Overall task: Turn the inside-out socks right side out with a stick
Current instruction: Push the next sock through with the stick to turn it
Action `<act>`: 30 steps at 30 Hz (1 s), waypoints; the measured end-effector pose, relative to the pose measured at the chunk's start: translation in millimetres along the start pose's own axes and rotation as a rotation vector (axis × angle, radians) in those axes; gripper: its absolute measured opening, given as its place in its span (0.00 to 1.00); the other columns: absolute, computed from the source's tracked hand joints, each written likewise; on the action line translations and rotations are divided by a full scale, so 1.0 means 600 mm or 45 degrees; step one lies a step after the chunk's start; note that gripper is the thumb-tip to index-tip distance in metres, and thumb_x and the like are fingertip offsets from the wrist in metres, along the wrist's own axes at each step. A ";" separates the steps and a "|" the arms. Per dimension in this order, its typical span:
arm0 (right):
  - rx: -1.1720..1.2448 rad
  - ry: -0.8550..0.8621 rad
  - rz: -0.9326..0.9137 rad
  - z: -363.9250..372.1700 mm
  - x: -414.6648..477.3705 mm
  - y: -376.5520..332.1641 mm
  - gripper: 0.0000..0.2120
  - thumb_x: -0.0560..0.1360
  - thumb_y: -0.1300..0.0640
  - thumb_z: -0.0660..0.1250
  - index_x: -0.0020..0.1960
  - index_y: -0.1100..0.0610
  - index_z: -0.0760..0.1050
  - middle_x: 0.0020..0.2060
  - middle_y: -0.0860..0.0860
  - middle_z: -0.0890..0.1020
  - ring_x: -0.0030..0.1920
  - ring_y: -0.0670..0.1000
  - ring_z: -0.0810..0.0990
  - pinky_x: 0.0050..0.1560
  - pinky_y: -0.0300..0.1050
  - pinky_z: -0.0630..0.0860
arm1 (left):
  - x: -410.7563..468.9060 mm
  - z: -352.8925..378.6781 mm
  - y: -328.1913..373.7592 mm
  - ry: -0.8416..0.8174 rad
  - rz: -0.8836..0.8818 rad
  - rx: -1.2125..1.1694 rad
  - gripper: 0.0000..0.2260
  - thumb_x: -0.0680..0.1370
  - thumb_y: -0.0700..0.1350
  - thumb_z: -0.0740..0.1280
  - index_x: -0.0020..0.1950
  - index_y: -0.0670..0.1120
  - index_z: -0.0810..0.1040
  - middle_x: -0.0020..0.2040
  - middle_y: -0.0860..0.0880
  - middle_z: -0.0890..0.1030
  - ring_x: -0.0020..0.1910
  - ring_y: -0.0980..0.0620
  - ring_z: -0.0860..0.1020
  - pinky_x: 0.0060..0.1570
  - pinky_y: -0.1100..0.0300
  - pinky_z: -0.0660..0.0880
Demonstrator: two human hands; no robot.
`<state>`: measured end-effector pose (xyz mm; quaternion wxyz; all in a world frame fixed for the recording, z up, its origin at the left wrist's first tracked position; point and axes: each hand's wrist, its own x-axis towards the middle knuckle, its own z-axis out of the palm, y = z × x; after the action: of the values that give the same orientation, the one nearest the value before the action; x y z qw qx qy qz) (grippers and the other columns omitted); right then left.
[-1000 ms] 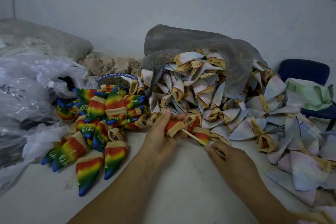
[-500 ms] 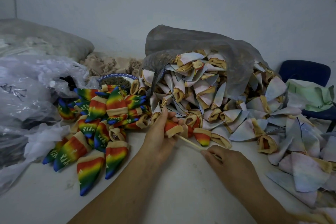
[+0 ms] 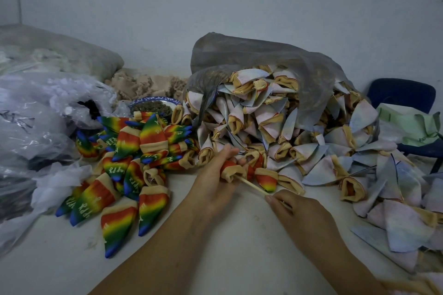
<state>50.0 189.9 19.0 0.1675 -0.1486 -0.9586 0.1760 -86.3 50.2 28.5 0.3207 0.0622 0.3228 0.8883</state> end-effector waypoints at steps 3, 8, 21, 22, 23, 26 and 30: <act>-0.005 0.016 -0.001 -0.001 0.001 0.002 0.14 0.78 0.39 0.55 0.45 0.44 0.75 0.32 0.47 0.78 0.35 0.45 0.76 0.36 0.40 0.70 | -0.003 0.000 0.000 -0.029 -0.068 -0.018 0.16 0.71 0.48 0.73 0.51 0.35 0.83 0.47 0.40 0.83 0.45 0.48 0.83 0.49 0.54 0.80; -0.014 0.011 -0.009 0.000 0.001 0.003 0.14 0.78 0.38 0.54 0.46 0.43 0.75 0.34 0.47 0.79 0.36 0.45 0.77 0.37 0.40 0.71 | -0.012 0.006 0.002 -0.052 -0.186 0.077 0.14 0.73 0.51 0.71 0.43 0.39 0.86 0.57 0.36 0.83 0.53 0.43 0.84 0.48 0.52 0.82; -0.062 0.021 -0.068 0.010 0.001 -0.004 0.14 0.79 0.39 0.51 0.46 0.43 0.70 0.29 0.45 0.73 0.33 0.45 0.74 0.31 0.40 0.65 | -0.005 0.012 0.001 0.119 -0.065 -0.138 0.22 0.68 0.58 0.71 0.44 0.37 0.81 0.54 0.36 0.84 0.52 0.41 0.84 0.49 0.49 0.82; -0.069 0.022 -0.068 0.010 0.000 -0.004 0.14 0.79 0.39 0.50 0.47 0.43 0.70 0.29 0.45 0.72 0.33 0.45 0.73 0.31 0.39 0.65 | -0.006 0.012 0.001 0.127 -0.060 -0.169 0.24 0.68 0.58 0.71 0.47 0.37 0.80 0.54 0.36 0.84 0.51 0.42 0.84 0.48 0.49 0.83; -0.066 0.026 -0.067 0.011 0.000 -0.003 0.14 0.79 0.39 0.50 0.47 0.43 0.70 0.28 0.45 0.73 0.33 0.45 0.73 0.31 0.39 0.65 | -0.007 0.011 0.003 0.137 -0.055 -0.200 0.25 0.68 0.59 0.70 0.49 0.37 0.80 0.53 0.37 0.84 0.51 0.42 0.85 0.45 0.49 0.83; -0.041 0.046 -0.062 0.010 0.000 -0.001 0.15 0.78 0.38 0.50 0.46 0.44 0.71 0.30 0.46 0.75 0.34 0.45 0.75 0.32 0.38 0.66 | -0.006 0.009 0.008 0.171 -0.040 -0.322 0.26 0.72 0.60 0.67 0.54 0.37 0.78 0.52 0.37 0.84 0.49 0.44 0.85 0.39 0.51 0.83; -0.041 0.051 -0.060 0.009 -0.001 -0.003 0.15 0.78 0.38 0.50 0.46 0.43 0.72 0.30 0.46 0.76 0.33 0.44 0.75 0.32 0.38 0.67 | -0.004 0.004 0.012 0.180 -0.033 -0.386 0.27 0.77 0.62 0.64 0.59 0.37 0.77 0.52 0.38 0.85 0.48 0.44 0.85 0.38 0.52 0.83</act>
<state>48.0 186.8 14.6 0.1883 -0.1320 -0.9610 0.1536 -87.4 45.9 35.2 0.3144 -0.0539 0.2075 0.9248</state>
